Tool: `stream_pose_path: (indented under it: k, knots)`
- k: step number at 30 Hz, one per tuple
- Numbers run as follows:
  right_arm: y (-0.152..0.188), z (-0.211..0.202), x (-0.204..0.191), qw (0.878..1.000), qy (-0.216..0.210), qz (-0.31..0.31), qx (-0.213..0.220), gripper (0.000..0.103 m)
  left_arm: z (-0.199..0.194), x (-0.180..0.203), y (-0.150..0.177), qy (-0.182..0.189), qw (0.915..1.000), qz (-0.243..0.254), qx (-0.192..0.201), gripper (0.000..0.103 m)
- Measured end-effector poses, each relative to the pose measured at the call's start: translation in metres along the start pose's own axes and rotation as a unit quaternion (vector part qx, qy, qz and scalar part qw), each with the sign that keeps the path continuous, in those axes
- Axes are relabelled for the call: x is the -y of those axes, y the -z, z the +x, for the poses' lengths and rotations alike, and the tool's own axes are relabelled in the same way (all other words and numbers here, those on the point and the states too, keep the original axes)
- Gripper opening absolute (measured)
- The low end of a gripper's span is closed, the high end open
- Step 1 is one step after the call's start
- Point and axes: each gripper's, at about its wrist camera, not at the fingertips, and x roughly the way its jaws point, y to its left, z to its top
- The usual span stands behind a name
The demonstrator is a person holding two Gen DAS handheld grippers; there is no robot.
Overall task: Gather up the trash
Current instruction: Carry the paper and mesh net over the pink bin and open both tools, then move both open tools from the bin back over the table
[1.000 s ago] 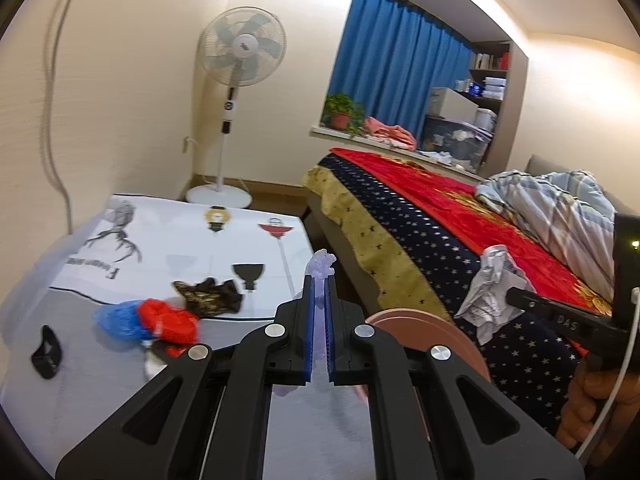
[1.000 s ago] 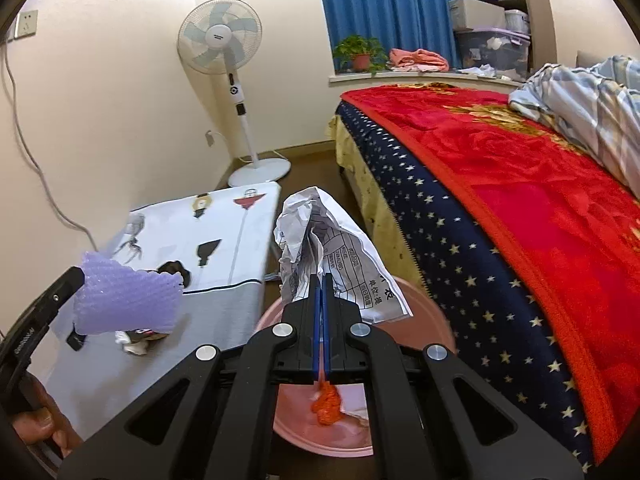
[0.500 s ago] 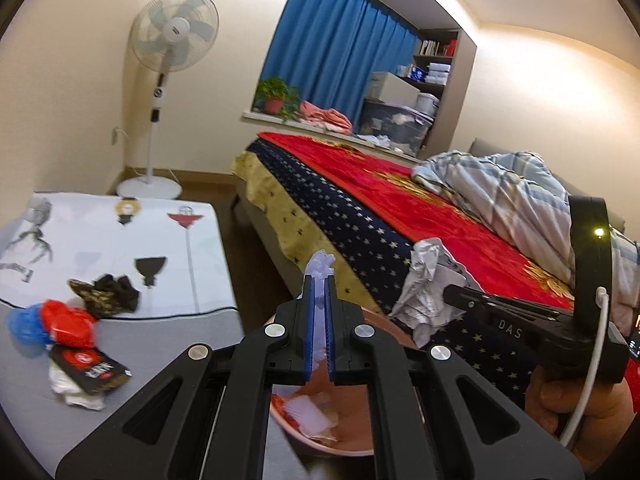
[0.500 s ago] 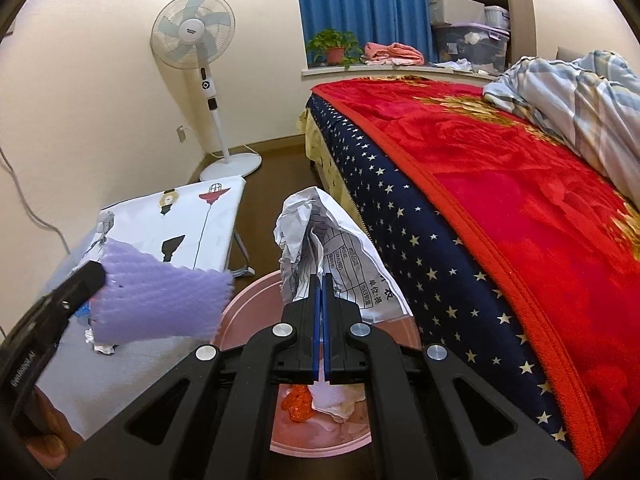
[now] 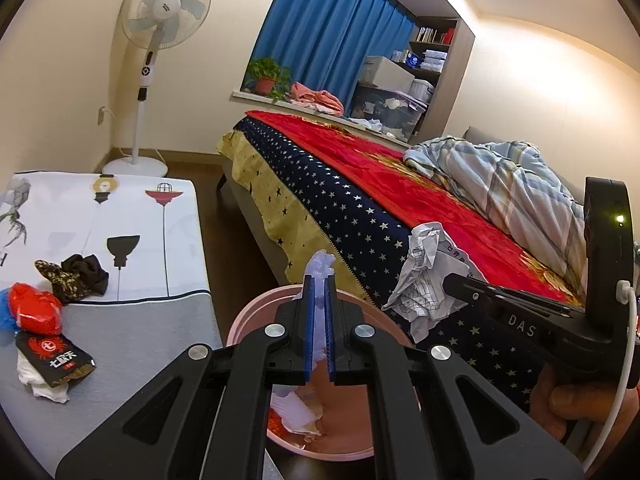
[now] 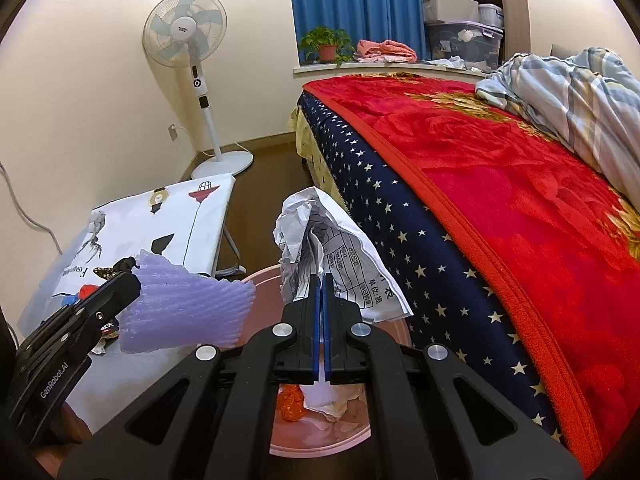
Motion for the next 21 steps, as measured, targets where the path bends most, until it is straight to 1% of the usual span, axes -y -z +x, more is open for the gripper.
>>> stream_pose_path:
  k: [1,2,3,4,5,7,21]
  knots:
    - [0.0,0.001,0.001,1.0,0.004,0.001,-0.001,0.004,0.0,-0.001,-0.001,-0.002,1.0,-0.001,-0.002,0.005]
    - [0.001,0.001,0.001,1.0,0.008,0.002,-0.002,0.009,0.001,-0.001,0.0,-0.003,1.0,-0.002,-0.004,0.009]
    - [0.001,0.002,0.004,1.0,0.01,0.008,-0.004,0.01,0.002,-0.002,0.0,-0.003,1.0,-0.004,-0.005,0.014]
    - [0.001,0.002,0.005,1.0,0.009,0.012,-0.004,0.018,0.002,-0.002,0.001,-0.005,1.0,-0.004,-0.005,0.016]
    - [0.001,0.001,0.007,1.0,0.01,0.014,-0.003,0.03,0.001,-0.003,0.001,-0.008,1.0,-0.004,-0.005,0.016]
    - [0.001,-0.001,0.008,1.0,0.014,0.017,0.002,0.04,0.0,-0.004,0.001,-0.011,0.9999,-0.003,-0.004,0.016]
    - [0.002,-0.01,-0.001,1.0,0.006,0.001,0.021,0.04,-0.022,-0.016,-0.004,-0.042,0.999,-0.007,0.012,0.016]
